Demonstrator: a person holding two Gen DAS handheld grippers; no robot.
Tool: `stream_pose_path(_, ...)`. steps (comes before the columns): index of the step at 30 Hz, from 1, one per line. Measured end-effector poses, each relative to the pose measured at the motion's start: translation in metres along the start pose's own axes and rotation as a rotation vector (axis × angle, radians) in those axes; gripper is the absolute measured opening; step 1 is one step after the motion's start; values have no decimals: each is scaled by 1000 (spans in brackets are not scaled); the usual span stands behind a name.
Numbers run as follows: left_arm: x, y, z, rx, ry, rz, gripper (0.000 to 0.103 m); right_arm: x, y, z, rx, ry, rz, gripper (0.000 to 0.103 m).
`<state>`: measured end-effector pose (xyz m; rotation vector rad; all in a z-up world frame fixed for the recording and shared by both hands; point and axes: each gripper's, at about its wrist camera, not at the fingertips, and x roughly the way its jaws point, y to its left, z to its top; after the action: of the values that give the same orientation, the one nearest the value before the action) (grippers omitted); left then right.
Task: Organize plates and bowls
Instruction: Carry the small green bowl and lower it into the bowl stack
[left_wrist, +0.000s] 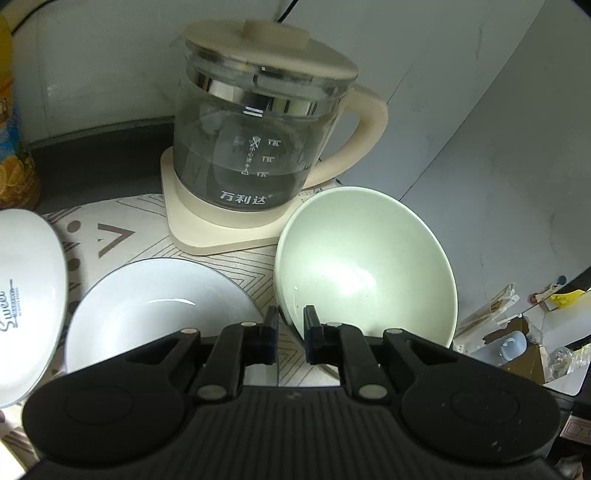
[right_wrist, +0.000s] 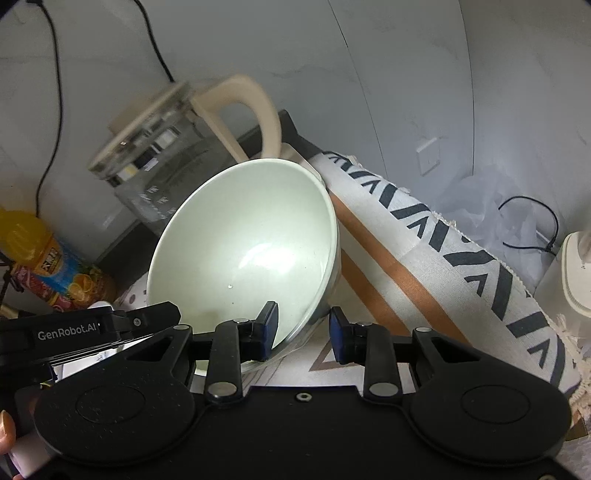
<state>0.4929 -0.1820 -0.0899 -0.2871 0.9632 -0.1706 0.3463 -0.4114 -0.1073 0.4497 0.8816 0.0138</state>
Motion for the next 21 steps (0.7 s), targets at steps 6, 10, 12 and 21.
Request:
stream_pose_path(6, -23, 2, -9, 6, -26, -8, 12, -20, 10, -9, -5, -27, 9, 29)
stream_pose_path(10, -40, 5, -17, 2, -34, -9, 12, -36, 17, -19, -18, -49, 16, 29)
stream_pose_path(12, -50, 6, -21, -1, -41, -12, 12, -44, 23, -24, -26, -60, 19, 29)
stream_pose_path(21, -84, 11, -38, -4, -67, -22, 12, -72, 40, -46, -55, -92, 30, 29)
